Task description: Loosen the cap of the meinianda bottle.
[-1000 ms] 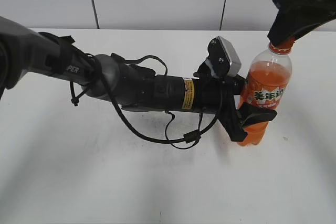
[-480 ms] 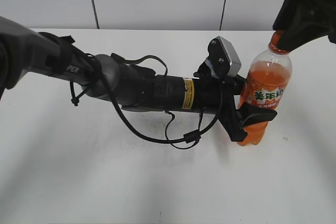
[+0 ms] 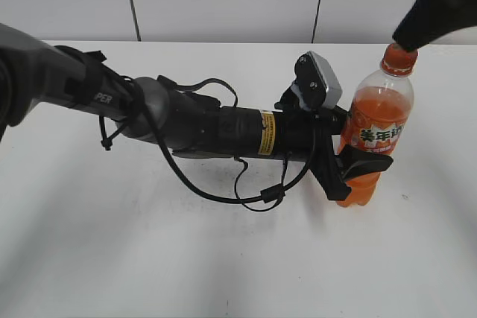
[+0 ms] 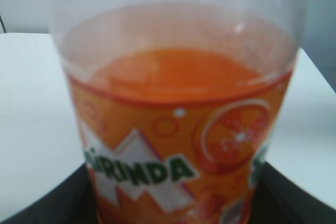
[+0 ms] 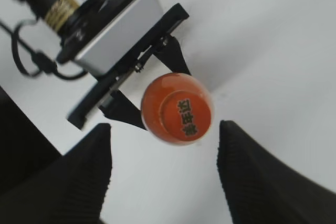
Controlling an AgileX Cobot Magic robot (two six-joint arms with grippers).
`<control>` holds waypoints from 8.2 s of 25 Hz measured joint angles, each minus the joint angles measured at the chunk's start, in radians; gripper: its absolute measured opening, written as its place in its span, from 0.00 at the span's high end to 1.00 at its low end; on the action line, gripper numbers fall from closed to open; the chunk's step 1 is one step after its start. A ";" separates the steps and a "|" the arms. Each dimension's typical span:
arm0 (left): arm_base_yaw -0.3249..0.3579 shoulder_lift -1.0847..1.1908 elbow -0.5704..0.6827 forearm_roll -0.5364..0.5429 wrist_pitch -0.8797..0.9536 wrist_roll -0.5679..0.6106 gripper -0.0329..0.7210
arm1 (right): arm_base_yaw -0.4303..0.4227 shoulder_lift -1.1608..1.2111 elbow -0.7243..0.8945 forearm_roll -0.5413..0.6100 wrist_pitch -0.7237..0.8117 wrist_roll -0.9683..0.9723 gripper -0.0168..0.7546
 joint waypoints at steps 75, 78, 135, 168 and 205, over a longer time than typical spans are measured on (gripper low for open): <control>0.002 0.000 0.000 0.010 -0.017 0.003 0.39 | 0.000 0.041 0.038 -0.021 -0.013 0.531 0.36; 0.002 0.000 0.000 0.010 -0.017 0.003 0.39 | 0.000 0.072 0.038 -0.022 -0.036 0.528 0.37; -0.004 -0.002 0.000 0.031 -0.028 0.007 0.39 | 0.000 0.056 0.045 -0.024 -0.009 -0.997 0.64; -0.004 -0.002 0.000 0.022 -0.019 0.001 0.39 | 0.000 0.007 0.042 -0.052 -0.068 0.550 0.37; -0.004 -0.002 0.000 0.020 -0.019 0.000 0.39 | 0.000 0.080 0.005 -0.059 0.000 -1.035 0.63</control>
